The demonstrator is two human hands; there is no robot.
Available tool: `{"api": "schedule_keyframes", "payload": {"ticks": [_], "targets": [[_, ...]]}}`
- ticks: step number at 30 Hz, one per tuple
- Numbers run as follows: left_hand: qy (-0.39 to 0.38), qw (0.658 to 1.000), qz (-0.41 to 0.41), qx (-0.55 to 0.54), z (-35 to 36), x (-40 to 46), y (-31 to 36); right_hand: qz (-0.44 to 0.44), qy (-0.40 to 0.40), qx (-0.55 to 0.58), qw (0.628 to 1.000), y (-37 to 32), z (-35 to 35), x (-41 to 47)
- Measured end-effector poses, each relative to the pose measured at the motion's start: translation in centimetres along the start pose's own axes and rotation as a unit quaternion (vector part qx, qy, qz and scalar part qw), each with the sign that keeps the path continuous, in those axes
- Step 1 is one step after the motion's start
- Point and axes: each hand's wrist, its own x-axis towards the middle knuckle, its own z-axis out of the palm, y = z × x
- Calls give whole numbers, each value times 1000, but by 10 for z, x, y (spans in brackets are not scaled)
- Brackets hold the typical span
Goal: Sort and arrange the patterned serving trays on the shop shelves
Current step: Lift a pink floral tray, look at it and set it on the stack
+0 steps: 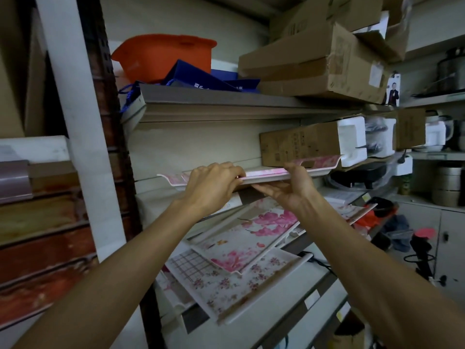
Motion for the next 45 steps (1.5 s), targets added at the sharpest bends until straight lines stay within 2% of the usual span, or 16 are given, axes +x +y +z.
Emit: {"api": "schedule_keyframes", "payload": {"ticks": [6,11,15,24,31,33,37,45], "targets": [[-21,1000,5,-22,-19,-17,42,-9,-29,-7,1000,-12,-32,-32],[-143,986,-34,-77,-39,-38,77,-19,-9,-28,999,-21,-59,-63],[-179,977,-66,-94,-62,-59,98,-36,14,-47,998,-29,-82,-94],[-163,969,-166,-78,-101,-122,111,-52,31,-75,995,-23,-137,-166],[-90,959,-266,-42,-119,-172,107,-71,36,-138,987,-15,-150,-217],[-88,946,-303,-78,-124,-188,102,-67,12,-172,983,-13,-151,-228],[-57,896,-373,-236,-138,-226,110,-79,-13,-205,975,-7,-146,-244],[4,857,-409,-314,-158,-302,110,-58,-53,-231,970,27,-124,-272]]}}
